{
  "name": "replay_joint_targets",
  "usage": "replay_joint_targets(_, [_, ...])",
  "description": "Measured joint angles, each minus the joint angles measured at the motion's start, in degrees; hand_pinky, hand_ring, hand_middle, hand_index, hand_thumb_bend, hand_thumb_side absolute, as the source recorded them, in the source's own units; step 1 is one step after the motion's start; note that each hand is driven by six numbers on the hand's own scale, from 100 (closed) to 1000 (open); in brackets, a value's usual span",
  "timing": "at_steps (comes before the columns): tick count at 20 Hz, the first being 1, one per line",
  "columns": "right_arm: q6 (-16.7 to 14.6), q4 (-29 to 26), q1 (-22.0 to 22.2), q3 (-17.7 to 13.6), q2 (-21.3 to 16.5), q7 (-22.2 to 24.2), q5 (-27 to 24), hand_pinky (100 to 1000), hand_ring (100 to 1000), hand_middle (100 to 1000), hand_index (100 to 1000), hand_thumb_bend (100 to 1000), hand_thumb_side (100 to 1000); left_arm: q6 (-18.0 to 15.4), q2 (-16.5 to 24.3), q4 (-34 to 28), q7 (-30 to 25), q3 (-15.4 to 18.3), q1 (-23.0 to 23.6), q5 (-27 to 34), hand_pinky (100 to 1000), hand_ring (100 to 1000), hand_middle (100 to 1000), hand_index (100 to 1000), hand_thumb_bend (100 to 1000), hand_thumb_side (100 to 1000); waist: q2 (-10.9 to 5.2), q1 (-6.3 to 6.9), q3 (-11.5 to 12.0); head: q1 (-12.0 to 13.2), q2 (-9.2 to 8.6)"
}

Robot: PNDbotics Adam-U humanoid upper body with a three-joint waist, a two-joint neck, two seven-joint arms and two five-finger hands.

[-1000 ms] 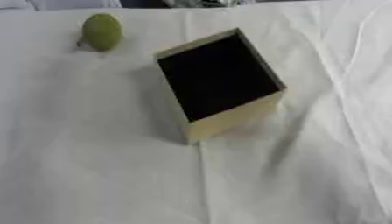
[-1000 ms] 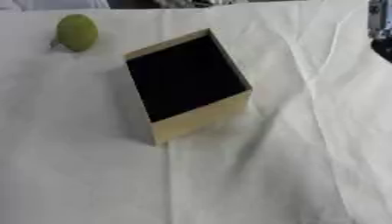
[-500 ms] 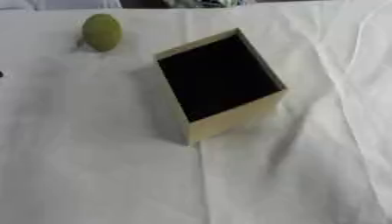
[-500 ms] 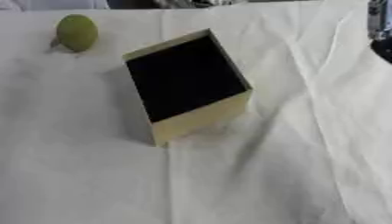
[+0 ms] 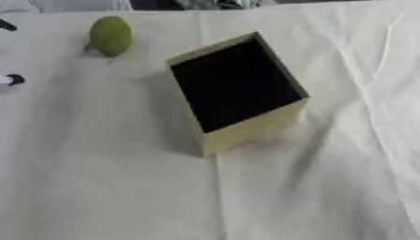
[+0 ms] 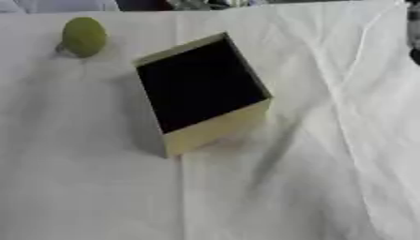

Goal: Pick up objects on the table and place them in the box.

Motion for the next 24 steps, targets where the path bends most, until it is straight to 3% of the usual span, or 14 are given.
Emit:
replay_joint_targets(9, [0.18, 0.0, -0.81, 0.07, 0.45, 0.53, -0.5, 863, 879, 655, 766, 100, 413, 0.36, -0.98, -0.76, 1.26, 0.48, -1.27, 0.25, 859, 969, 854, 887, 615, 100, 0.98, 1.6, -2.61, 2.11, -0.51])
replay_joint_targets(15, [0.21, 0.0, -1.6, 0.12, 0.52, 1.01, -0.98, 865, 883, 654, 766, 100, 424, 0.27, -1.32, -1.57, 5.12, 0.93, -1.42, 1.23, 845, 961, 840, 860, 620, 100, 1.47, 3.17, -5.37, 3.5, -1.07])
replay_joint_targets(24, [0.12, 0.0, -2.47, 0.42, 0.53, 1.85, -1.26, 867, 889, 653, 766, 100, 436, 1.0, -1.32, -1.57, 7.35, 1.04, -2.3, 4.31, 848, 990, 856, 871, 703, 252, 3.14, 4.09, -7.29, 4.86, -1.31])
